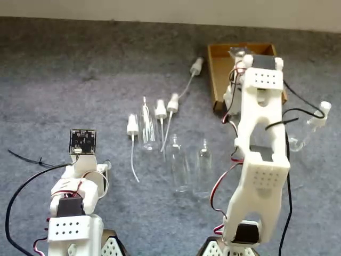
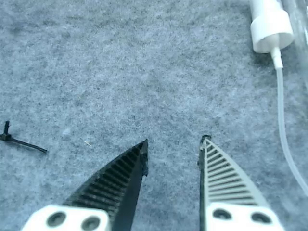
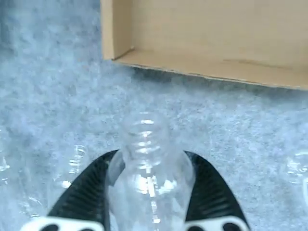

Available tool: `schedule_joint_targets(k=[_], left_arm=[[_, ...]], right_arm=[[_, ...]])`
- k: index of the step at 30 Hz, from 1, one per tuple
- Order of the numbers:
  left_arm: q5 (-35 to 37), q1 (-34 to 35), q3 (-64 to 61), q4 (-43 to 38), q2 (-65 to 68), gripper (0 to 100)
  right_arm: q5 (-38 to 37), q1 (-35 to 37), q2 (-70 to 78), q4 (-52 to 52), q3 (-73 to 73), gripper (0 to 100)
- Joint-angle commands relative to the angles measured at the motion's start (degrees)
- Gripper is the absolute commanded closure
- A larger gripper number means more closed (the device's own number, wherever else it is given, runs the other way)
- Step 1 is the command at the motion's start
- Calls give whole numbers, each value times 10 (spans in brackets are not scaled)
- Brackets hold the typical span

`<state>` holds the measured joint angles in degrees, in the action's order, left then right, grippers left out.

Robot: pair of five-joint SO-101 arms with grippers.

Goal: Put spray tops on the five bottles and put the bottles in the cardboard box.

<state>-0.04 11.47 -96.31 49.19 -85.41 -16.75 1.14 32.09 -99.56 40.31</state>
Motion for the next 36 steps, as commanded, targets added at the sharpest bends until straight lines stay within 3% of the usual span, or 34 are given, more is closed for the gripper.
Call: schedule_joint_targets(k=[1, 8, 17, 20, 27, 29, 32, 36], left_arm=[[5, 5, -15, 2, -6, 832], [5, 5, -15, 2, -6, 832], [6, 4, -15, 2, -6, 832], [6, -44, -14, 2, -6, 832], [3, -83, -14, 8, -6, 831], [-61, -78, 1, 8, -6, 829], [-242, 0, 77, 22, -6, 832], [-237, 44, 247, 55, 25, 832]], right_arm=[[23, -6, -124, -12, 14, 994], [55, 6, -407, 12, -146, 994], [58, 5, -869, 285, -752, 994], [46, 5, -974, 341, -911, 994], [25, 22, -1018, 407, -1006, 994], [25, 22, -1004, 417, -1008, 994], [25, 22, -982, 447, -1008, 994], [53, 21, -966, 487, -1025, 994]])
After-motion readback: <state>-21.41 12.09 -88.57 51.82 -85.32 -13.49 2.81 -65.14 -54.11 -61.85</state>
